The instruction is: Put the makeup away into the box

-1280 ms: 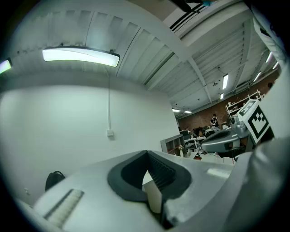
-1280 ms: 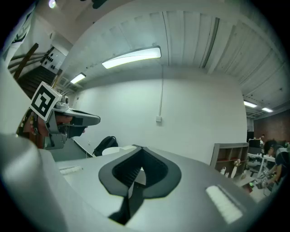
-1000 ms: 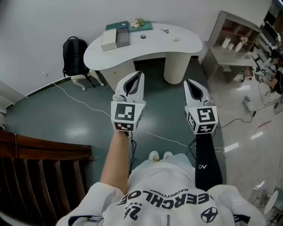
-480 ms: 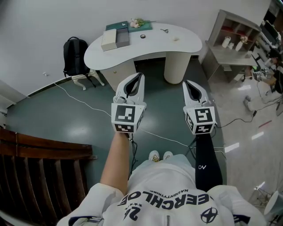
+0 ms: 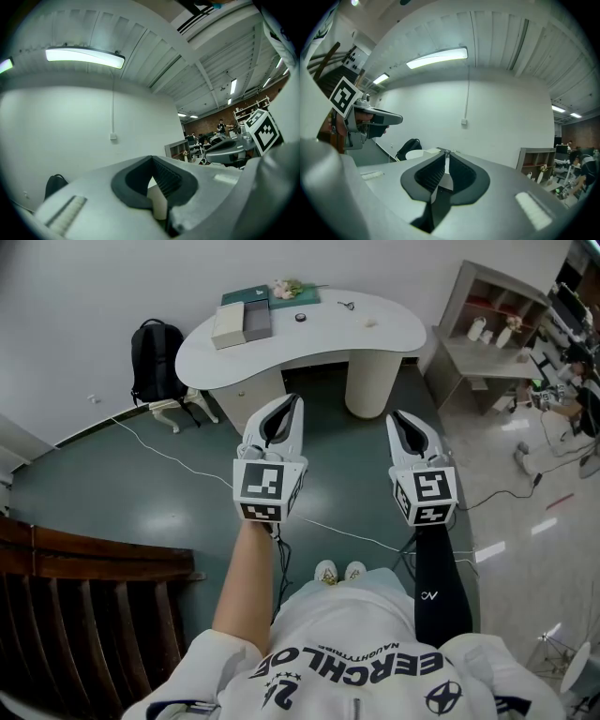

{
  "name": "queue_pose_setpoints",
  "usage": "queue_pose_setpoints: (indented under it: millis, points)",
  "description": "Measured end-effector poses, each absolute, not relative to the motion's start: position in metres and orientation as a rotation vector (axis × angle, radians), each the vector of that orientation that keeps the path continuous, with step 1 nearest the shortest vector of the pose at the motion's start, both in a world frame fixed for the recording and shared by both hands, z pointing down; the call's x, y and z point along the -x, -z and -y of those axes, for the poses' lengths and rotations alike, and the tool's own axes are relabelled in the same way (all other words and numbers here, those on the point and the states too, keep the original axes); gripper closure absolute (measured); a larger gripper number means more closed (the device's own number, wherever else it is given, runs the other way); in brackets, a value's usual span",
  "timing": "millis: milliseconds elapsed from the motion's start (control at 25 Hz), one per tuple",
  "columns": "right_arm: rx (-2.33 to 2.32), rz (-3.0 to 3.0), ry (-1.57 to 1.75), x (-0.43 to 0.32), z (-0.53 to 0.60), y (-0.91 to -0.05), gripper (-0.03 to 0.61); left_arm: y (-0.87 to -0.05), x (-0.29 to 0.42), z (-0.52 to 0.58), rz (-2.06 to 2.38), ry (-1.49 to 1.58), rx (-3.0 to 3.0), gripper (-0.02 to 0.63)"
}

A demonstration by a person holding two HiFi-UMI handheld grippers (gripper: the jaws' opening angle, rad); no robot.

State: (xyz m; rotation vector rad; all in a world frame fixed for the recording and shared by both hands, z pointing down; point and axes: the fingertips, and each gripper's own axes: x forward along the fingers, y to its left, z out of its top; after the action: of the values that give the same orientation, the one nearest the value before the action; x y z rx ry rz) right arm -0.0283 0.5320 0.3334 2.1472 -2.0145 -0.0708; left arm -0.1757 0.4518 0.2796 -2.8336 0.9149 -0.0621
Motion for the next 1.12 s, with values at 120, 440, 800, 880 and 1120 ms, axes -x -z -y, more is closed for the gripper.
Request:
queue_pose_setpoints:
  millis: [120,440,800,880,1120]
  points:
    - [-2.158,2.016,0.067,0.030,-0.532,-0.335,0.511,-0.281,0.176,-0.451,-0.901,0.073,2.829,0.614]
    - [-2.183,2.013,0.062,0.027,-0.533,-0.335,0.436,-0.280,0.172,-0.447,-0.879,0.075,2.837,0.614]
    - [-2.201,2.030,0.063,-0.004,-0.514,-0.342,0.414,-0.289,0.139,-0.433,-0.859,0.081,2.843,0.614]
    - [-2.195,2.044,0.065,-0.012,-0.500,-0.343,0.414,-0.290,0.131,-0.421,-0.871,0.085,2.840,0.614]
    - [-2.194,2.090,0.081,-0.056,-0.449,-0.336,0.414,-0.290,0.092,-0.376,-0.899,0.117,2.815,0.614]
